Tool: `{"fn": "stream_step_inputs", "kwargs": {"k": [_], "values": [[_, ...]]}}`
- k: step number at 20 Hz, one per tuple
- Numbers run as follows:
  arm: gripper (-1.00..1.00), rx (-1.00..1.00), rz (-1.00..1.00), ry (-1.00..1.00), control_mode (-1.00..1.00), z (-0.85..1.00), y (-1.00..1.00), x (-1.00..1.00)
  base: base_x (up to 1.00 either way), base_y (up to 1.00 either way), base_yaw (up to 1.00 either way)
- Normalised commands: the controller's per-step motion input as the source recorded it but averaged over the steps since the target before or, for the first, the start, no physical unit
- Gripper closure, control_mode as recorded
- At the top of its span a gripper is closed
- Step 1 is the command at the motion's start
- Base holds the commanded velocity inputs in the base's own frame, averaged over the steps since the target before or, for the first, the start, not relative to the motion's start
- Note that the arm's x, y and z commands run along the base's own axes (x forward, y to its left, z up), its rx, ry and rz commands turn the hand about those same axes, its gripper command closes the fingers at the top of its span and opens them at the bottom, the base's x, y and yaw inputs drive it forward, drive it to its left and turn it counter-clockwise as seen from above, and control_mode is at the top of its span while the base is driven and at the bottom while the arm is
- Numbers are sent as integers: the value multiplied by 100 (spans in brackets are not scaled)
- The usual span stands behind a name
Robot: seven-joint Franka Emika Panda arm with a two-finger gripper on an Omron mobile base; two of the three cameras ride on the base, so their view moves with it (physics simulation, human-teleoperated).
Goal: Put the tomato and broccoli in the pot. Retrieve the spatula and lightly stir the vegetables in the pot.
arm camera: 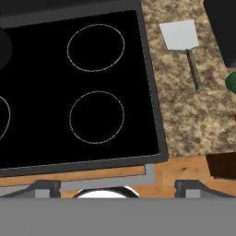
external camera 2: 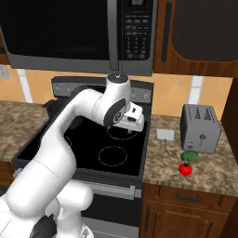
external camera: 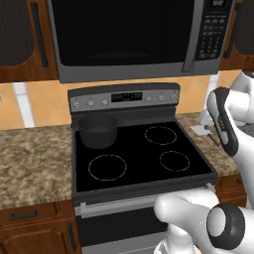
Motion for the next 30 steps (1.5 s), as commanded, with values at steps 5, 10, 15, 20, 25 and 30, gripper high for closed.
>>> {"fn": "stream_step_inputs", "kwargs": {"k": [5,10,15,20,25,30], "values": [[-100,0,-14,0,-100,-31,-100,0,0,0,0],[-100,0,-15,1,-100,-38,-100,0,0,0,0],[-100,0,-10,2,-100,-33,-99,0,0,0,0],[-100,0,-6,3,-100,-35,-77,0,0,0,0],[-100,0,0,8,-100,-29,-38,3,0,0,0],[-100,0,0,11,-100,-35,-18,17,0,0,0]]}}
